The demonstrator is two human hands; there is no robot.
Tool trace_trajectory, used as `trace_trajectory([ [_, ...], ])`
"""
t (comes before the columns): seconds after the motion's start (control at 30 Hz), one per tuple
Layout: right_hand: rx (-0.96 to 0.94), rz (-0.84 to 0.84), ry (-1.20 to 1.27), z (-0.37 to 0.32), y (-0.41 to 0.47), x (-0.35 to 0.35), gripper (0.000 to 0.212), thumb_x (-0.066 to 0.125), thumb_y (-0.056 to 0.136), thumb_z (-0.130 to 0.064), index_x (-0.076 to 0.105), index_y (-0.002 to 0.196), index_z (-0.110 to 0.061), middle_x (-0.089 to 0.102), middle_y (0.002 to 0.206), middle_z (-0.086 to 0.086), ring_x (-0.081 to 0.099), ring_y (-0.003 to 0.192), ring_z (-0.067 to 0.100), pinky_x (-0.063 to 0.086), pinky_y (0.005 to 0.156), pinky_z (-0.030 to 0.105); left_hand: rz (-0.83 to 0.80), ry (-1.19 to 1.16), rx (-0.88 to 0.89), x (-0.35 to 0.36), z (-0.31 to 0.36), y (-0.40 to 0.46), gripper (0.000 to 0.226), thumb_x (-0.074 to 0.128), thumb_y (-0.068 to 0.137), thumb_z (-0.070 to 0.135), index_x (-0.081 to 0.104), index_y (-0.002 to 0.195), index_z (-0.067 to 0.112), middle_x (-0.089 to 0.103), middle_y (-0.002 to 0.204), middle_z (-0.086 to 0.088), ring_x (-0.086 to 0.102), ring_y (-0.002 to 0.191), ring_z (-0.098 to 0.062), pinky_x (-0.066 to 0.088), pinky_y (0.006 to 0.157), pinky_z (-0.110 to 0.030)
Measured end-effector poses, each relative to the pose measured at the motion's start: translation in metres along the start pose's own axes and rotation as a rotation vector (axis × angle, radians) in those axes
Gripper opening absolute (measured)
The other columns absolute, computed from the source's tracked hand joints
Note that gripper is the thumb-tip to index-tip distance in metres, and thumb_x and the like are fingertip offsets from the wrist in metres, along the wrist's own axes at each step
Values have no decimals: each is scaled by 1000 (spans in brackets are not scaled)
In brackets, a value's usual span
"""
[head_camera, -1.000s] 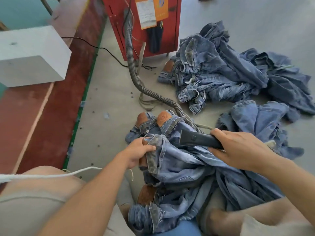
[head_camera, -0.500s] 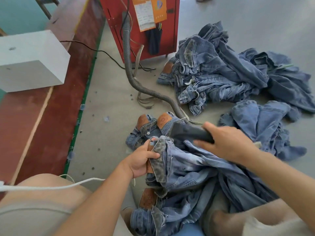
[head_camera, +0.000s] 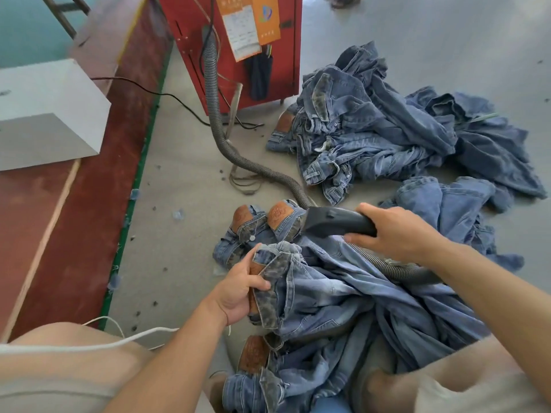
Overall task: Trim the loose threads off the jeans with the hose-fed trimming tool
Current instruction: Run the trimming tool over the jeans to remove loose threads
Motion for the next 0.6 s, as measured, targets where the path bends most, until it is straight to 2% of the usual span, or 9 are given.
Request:
trace_trajectory([
  [0.1,-32,-142,-156,-9,-7,12,48,50,85,-83,38,101,-39,61,81,-7,64,78,28,48,66,39,-48,-33,-7,2,-1,-1,91,57,63,-17,49,147,18,64,130,-28,62,117,-46,47,105,-62],
  [0.2,-116,-175,-145,-31,-11,29,48,46,85,-85,35,100,-40,61,83,-11,58,74,23,49,64,39,-85,-95,-55,-2,2,-4,70,61,70,-3,56,139,4,66,117,-26,66,104,-41,54,94,-56],
  [0.27,-89,-69,-15,-31,-8,19,46,50,84,-82,40,102,-40,57,79,-16,60,72,20,48,63,37,-139,-117,-154,-4,6,-5,56,63,92,31,60,138,0,65,128,-27,64,117,-42,53,100,-53],
  [0.33,-28,63,134,-17,-3,1,40,56,84,-75,43,99,-40,59,72,-16,60,66,13,47,60,37,-135,-63,-295,-7,5,-6,75,47,102,62,64,134,-3,61,137,-29,60,127,-41,50,107,-51],
  [0.37,13,95,172,-8,-1,-7,39,59,84,-72,44,98,-39,60,70,-14,61,65,12,48,60,38,-99,-16,-342,-7,3,-5,74,50,100,62,68,129,-3,64,133,-29,63,123,-40,52,105,-50],
  [0.43,73,74,155,9,0,-18,38,62,85,-68,46,97,-36,62,69,-10,61,64,12,52,62,39,7,30,-379,-5,-1,-4,45,66,94,38,72,114,-2,73,114,-26,75,98,-35,61,88,-46],
  [0.47,77,30,105,13,-1,-20,38,62,86,-68,46,97,-35,63,70,-10,62,64,13,54,64,41,51,30,-379,-6,-4,-4,32,67,93,26,71,111,-1,76,106,-24,76,87,-32,63,79,-43],
  [0.53,32,-101,-42,10,-7,-15,42,58,85,-74,46,100,-37,64,76,-12,63,69,16,57,70,41,109,4,-319,-10,-5,0,21,57,100,9,64,119,2,75,104,-23,75,82,-33,63,75,-44],
  [0.6,-66,-237,-138,-10,-14,-1,48,51,82,-82,46,107,-41,62,80,-15,63,76,15,55,73,38,132,-44,-237,-8,-1,1,27,49,104,5,55,131,5,71,113,-26,72,89,-35,60,81,-48],
])
Point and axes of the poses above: each hand's wrist, its own y-axis towards the middle knuckle, its own x-axis out of the palm, z = x × y, the point moved 3 cm from there along y, towards the middle knuckle
